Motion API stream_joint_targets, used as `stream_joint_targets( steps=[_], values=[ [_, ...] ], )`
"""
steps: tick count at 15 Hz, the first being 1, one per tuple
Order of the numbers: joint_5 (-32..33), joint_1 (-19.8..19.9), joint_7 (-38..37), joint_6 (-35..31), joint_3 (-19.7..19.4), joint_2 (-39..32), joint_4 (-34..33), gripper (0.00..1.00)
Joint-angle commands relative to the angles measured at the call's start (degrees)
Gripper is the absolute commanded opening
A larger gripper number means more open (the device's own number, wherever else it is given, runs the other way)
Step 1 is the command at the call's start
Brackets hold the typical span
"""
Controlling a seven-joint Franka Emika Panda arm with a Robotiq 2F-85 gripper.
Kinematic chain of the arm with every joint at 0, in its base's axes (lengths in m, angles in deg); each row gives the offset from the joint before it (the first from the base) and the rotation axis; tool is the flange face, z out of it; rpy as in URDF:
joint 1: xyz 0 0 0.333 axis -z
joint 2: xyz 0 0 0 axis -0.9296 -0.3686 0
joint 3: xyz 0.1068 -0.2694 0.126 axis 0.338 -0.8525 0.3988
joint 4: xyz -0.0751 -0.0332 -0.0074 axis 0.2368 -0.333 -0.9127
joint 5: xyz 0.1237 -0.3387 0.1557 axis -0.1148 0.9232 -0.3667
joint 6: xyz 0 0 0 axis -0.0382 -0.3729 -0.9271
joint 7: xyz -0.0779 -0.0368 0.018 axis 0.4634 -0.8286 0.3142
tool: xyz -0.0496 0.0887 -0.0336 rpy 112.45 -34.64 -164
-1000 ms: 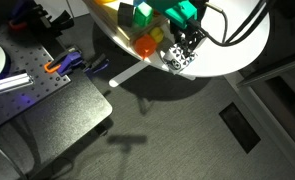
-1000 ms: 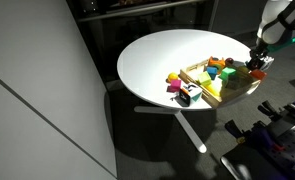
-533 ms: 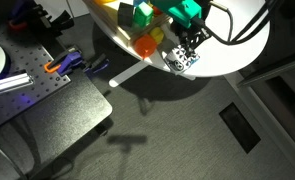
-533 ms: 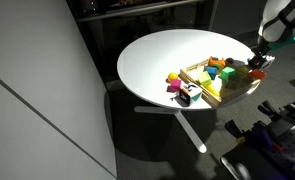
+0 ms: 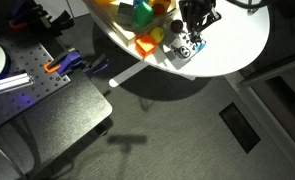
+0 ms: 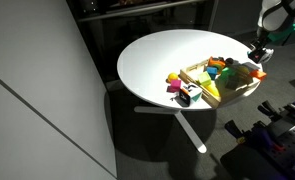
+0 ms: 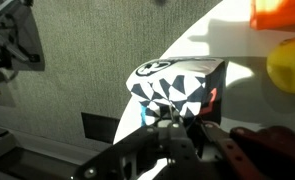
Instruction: Pick up the black and white object and then place it on the tray
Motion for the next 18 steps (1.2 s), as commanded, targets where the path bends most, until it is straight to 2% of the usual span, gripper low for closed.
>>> stream_joint_targets(
  steps=[1, 9, 14, 18],
  values=[
    [0.75, 0.89, -0.25, 3.9, 3.2, 5.31, 0.86, 0.05],
    [-4.17, 3.49, 2.87, 7.79, 12.59, 12.79, 3.4, 0.05],
    [-8.36, 3.22, 4.08, 7.58, 17.7, 15.62, 6.25, 0.05],
    [-12.81, 2.57, 4.28, 8.18, 21.26, 14.99, 5.92, 0.05]
  ],
)
